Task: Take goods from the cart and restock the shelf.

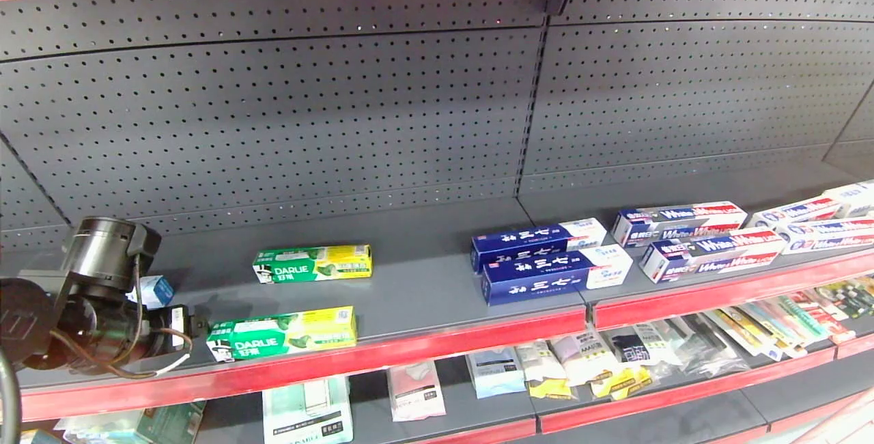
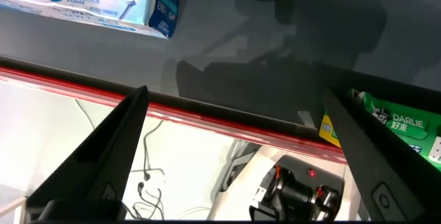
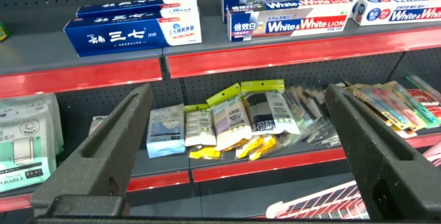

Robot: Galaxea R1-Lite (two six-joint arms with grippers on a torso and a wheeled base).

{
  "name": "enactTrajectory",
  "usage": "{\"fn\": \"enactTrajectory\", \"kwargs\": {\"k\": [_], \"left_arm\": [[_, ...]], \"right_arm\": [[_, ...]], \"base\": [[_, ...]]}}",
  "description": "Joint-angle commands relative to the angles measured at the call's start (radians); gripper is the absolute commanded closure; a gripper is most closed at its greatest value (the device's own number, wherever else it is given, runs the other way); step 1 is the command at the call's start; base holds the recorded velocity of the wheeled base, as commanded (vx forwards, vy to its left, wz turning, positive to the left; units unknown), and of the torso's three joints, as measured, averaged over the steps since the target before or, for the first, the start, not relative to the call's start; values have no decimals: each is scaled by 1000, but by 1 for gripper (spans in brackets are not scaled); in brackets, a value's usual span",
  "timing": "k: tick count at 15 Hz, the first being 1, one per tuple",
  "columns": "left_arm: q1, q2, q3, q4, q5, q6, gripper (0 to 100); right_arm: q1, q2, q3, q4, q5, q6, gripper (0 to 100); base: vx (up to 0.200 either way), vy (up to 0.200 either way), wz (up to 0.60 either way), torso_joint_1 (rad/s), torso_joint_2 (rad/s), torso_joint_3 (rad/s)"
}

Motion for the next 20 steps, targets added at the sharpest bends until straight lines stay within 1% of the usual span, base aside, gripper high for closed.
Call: {"fn": "enactTrajectory", "kwargs": {"k": [1,15,20], "left_arm": [[-2,-3,0,-1,1,0,0],[-8,5,-1,-2,-6,0,0],[-31,8,-4,-4,-7,0,0]], "right_arm": [[0,2,0,0,0,0,0],[0,2,0,0,0,0,0],[0,2,0,0,0,0,0]], "base": [[0,0,0,0,0,0],[0,0,0,0,0,0],[0,0,0,0,0,0]]}}
